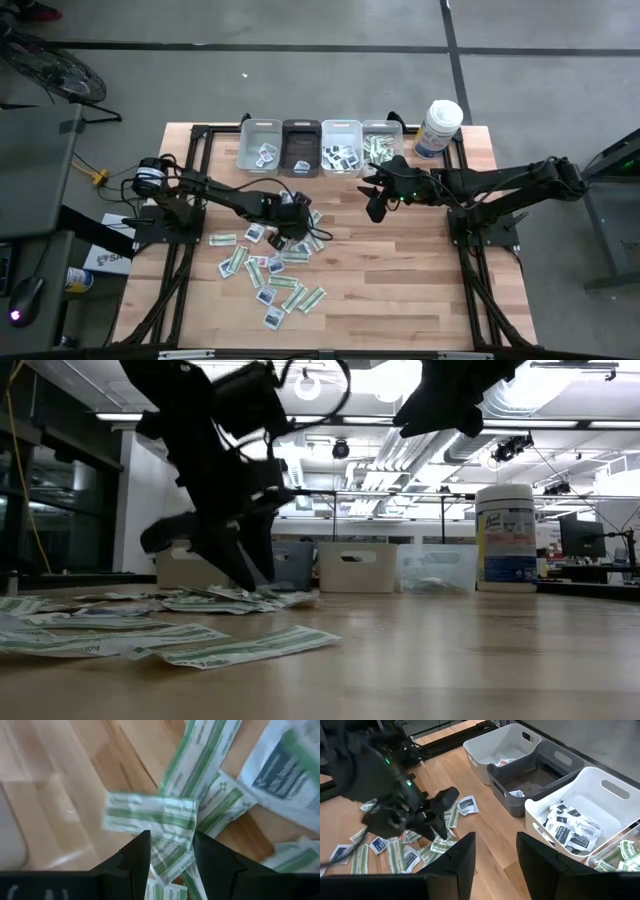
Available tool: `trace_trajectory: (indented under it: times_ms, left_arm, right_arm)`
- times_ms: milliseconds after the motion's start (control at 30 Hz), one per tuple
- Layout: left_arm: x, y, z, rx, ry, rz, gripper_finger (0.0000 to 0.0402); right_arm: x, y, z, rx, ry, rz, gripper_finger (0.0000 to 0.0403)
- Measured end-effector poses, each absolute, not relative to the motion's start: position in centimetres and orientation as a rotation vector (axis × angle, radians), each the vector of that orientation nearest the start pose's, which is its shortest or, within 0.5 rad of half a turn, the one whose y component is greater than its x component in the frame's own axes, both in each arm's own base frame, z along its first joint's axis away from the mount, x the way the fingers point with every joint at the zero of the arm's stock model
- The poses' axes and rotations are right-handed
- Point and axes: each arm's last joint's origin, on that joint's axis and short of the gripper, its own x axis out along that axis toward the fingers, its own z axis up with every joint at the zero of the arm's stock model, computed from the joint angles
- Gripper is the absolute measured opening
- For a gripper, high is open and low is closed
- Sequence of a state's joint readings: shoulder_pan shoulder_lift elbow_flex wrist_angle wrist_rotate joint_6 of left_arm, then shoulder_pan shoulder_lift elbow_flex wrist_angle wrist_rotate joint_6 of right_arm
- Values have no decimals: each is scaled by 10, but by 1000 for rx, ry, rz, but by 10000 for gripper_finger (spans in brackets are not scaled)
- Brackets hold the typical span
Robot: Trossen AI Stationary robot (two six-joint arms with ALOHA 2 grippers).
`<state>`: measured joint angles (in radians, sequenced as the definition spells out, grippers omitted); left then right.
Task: Pick & Place First Aid Supplies
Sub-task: Put the green bandage into the transparent bin
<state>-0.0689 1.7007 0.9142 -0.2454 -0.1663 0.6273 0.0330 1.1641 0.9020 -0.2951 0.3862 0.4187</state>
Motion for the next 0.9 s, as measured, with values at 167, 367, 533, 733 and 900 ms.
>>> trace_trajectory:
  times_ms: [167, 367, 533, 733, 900]
  left_arm:
    - [317, -19, 151, 683, 1027, -285, 144]
    - [317, -19, 150, 691, 1026, -289, 144]
    - [318, -19, 151, 700, 1017, -269, 144]
    - [321, -19, 146, 699, 1022, -272, 144]
    - [322, -19, 142, 674, 1031, -260, 140]
  right_arm:
    - [248, -3, 290, 290, 465, -452, 136]
    - [249, -3, 291, 297, 457, -453, 136]
    - [249, -3, 291, 299, 457, -453, 136]
    - [249, -3, 291, 299, 456, -453, 136]
    - [249, -3, 291, 299, 457, -453, 136]
